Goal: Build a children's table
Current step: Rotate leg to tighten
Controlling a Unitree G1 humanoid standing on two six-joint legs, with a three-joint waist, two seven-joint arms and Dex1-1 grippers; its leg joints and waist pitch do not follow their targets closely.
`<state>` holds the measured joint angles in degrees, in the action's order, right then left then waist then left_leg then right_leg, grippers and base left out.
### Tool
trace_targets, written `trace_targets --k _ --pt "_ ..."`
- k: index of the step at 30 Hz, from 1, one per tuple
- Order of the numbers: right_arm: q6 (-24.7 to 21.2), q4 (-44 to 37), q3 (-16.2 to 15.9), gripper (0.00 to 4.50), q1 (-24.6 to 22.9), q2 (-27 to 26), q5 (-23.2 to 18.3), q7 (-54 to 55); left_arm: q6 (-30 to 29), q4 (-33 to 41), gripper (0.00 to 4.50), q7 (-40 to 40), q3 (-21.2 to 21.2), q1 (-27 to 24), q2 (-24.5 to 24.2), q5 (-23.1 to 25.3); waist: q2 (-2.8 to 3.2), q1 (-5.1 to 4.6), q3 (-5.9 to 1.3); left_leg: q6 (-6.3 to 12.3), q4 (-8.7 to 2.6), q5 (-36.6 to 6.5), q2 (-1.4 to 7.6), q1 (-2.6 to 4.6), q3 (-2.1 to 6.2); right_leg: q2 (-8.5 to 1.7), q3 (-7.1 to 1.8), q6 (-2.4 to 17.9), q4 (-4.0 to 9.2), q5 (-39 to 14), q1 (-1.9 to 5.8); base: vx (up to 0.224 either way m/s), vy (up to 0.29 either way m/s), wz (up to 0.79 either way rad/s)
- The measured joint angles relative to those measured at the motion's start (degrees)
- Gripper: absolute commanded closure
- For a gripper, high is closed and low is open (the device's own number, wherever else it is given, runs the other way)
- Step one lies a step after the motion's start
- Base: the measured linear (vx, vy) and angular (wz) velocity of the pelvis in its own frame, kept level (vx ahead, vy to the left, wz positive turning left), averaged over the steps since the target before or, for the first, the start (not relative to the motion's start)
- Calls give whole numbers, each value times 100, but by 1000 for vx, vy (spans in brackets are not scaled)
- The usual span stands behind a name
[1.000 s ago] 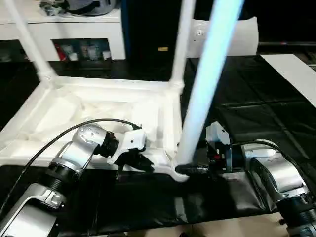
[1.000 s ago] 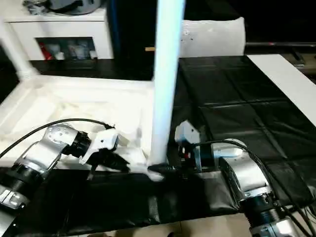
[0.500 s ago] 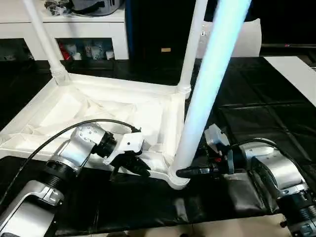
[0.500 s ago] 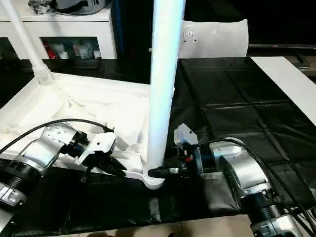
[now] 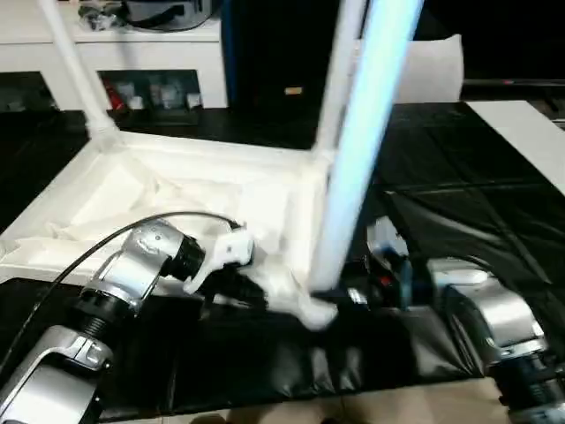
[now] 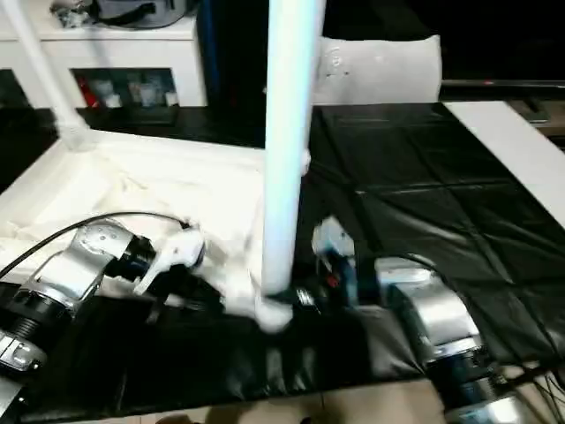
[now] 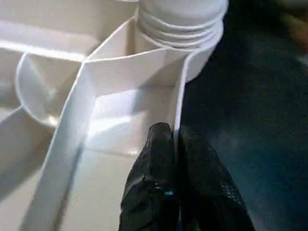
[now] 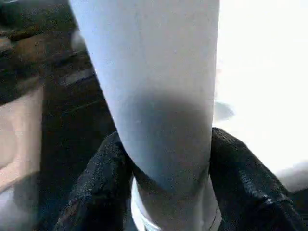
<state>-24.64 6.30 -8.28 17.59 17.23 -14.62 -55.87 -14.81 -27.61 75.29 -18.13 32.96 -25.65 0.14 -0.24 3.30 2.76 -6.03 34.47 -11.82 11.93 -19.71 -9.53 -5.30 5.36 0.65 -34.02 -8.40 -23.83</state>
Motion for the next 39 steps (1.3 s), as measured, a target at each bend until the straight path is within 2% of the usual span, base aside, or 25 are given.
trace_targets --k 3,7,9,12,13,16,18,23,29,30,33,36,38,39 --pt "-178 -7 174 254 51 -306 203 861 -420 74 450 -514 119 -12 280 9 0 -177 0 -4 0 3 -4 5 2 2 6 0 31 0 7 0 0 0" --pt "-411 220 418 255 351 -1116 651 2358 -918 104 450 -1532 449 -31 742 54 3 -309 -2 -4 -3 3 -6 0 7 5 14 0 46 0 8 0 0 0" --pt "-473 523 547 255 638 -1516 868 3147 -1180 156 450 -2141 625 -29 1044 158 5 -337 -3 -4 -1 3 -5 -4 9 4 14 0 53 0 8 0 0 0" --pt "-453 767 595 255 868 -1724 1046 3750 -1478 280 450 -2664 707 -24 1333 210 6 -344 -4 -1 -2 2 -3 -21 12 4 11 0 70 0 7 0 0 0" --pt "-383 837 595 199 911 -1758 1102 3869 -1572 350 450 -2778 705 -24 1397 232 6 -344 -4 4 -4 -1 -1 -26 12 4 8 1 75 1 7 0 0 0" --pt "-211 870 595 181 899 -1786 1120 3884 -1594 436 450 -2818 693 -43 1424 237 6 -341 -4 19 -13 -11 -1 -31 11 3 4 8 76 13 5 0 0 0" --pt "-153 869 595 149 895 -1796 1104 3877 -1538 446 450 -2797 687 -48 1405 236 6 -336 -4 22 -28 -14 -1 -31 8 4 4 22 75 21 -1 0 0 0" --pt "85 726 540 103 699 -1591 961 3174 -1201 609 450 -2372 520 -157 1041 201 7 -332 -3 22 -61 -14 2 -35 3 20 9 42 70 21 -23 0 0 0" --pt "277 513 141 55 467 -751 638 1710 -642 673 450 -1490 379 -322 494 73 13 -277 1 20 -60 -13 6 -34 2 21 9 47 67 20 -20 0 0 0" --pt "284 494 104 55 457 -619 599 1508 -568 673 450 -1346 337 -327 394 70 14 -252 2 19 -58 -13 6 -33 2 16 8 47 64 20 -19 0 0 0" --pt "350 255 -121 55 356 -58 429 513 -141 678 450 -618 110 -374 70 -30 15 -98 3 20 -51 -13 6 -27 3 4 7 46 60 19 -5 0 0 0" --pt "425 228 -133 55 330 117 360 26 87 675 450 -232 -2 -376 -65 -46 16 4 3 23 -36 -10 5 -27 2 1 -1 46 53 21 -5 0 0 0" --pt "484 229 -205 55 331 297 265 -351 234 653 450 -4 -61 -372 -109 -53 15 35 3 29 -26 -6 5 -26 2 -2 -3 46 49 21 -4 0 0 0" --pt "501 237 -250 71 331 453 148 -659 343 628 450 173 -112 -350 -154 -58 14 46 4 31 -21 -5 5 -28 2 -2 -4 46 49 21 -4 0 0 0"
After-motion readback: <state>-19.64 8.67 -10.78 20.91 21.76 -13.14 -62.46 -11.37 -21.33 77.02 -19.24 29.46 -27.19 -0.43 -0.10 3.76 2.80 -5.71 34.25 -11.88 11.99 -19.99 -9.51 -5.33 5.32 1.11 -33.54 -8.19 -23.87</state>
